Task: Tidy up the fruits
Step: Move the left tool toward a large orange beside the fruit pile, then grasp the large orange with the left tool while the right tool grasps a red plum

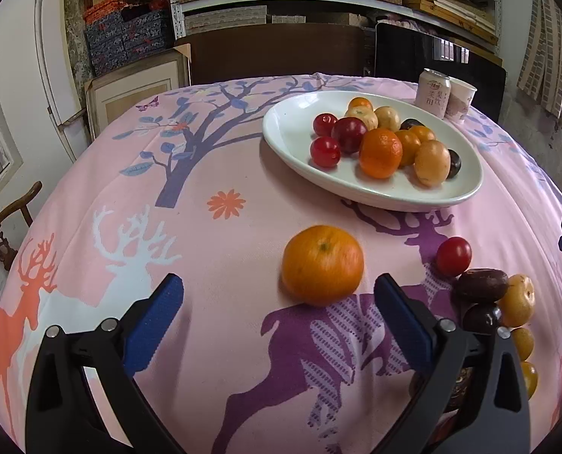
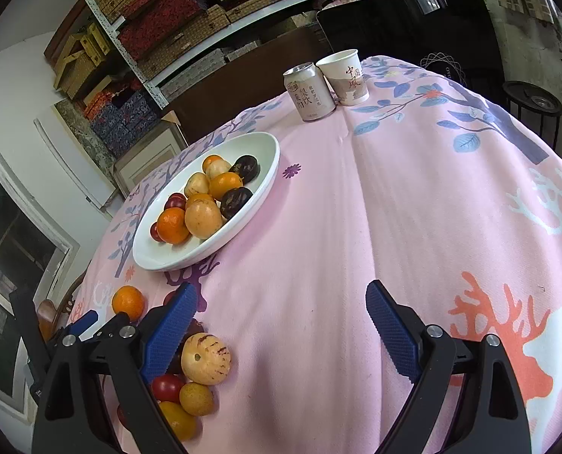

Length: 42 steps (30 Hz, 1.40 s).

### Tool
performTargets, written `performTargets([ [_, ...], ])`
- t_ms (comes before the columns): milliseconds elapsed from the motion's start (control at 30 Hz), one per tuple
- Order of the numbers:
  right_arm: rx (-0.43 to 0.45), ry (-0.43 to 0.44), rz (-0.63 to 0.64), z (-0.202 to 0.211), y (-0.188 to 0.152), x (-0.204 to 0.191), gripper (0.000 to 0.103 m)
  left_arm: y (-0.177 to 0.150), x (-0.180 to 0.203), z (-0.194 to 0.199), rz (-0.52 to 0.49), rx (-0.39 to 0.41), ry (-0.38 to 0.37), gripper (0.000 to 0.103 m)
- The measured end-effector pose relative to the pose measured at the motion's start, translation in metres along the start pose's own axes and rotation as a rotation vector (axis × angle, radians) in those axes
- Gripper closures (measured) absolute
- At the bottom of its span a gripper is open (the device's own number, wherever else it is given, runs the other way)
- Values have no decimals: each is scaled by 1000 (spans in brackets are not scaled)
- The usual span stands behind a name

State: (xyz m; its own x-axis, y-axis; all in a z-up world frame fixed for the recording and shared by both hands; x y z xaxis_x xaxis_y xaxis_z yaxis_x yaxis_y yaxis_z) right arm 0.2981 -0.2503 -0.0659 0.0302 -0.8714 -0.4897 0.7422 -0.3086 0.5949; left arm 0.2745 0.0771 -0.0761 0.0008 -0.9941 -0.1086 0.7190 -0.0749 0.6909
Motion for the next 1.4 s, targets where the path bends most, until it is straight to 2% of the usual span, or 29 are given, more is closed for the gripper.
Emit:
performTargets([
  [167, -3, -6, 12, -1, -1, -3, 11, 2, 5, -1, -21, 6, -7, 4],
  [500, -15, -13, 32, -3, -3, -5, 11, 6, 3, -6, 7, 8, -71, 5],
  [533, -16, -13, 36, -3, -3, -6, 11, 7, 4, -6, 6, 11, -76, 9],
  [567, -18, -15, 40, -4, -4, -7, 11, 7, 4, -6, 4, 14, -82, 20],
  [733, -25, -19, 48, -5, -4, -8, 11, 8, 10, -14, -13, -23, -130, 47],
  [867, -27, -18, 54, -6, -4, -8, 11, 8, 11, -16, -9, -25, -164, 56],
  [1033, -30, -14, 111, -8, -10, -17, 11, 8, 17, -16, -33, -24, -138, 56],
  [1167, -36, 34, 188, -9, -16, -38, 12, 9, 17, -16, -31, -24, -139, 56],
  [1400, -127, 8, 361, -35, -20, -94, 31, 9, 10, -17, -6, -28, -142, 56],
])
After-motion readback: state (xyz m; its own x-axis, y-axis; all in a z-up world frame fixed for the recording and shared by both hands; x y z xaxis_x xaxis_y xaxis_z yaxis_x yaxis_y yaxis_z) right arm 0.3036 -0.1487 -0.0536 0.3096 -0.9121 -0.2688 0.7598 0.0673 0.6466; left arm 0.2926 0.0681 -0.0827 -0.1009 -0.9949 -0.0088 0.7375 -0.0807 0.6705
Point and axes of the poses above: each gripper's, at about its wrist camera, not at the fingertips, and z roughly against the way its jaws point, x to its right, y to its top, the point moved 2 cm from there along -z, roughly the way its jaws point, and after that the axes turned 4 degrees about -z, right-handed, at the moved point
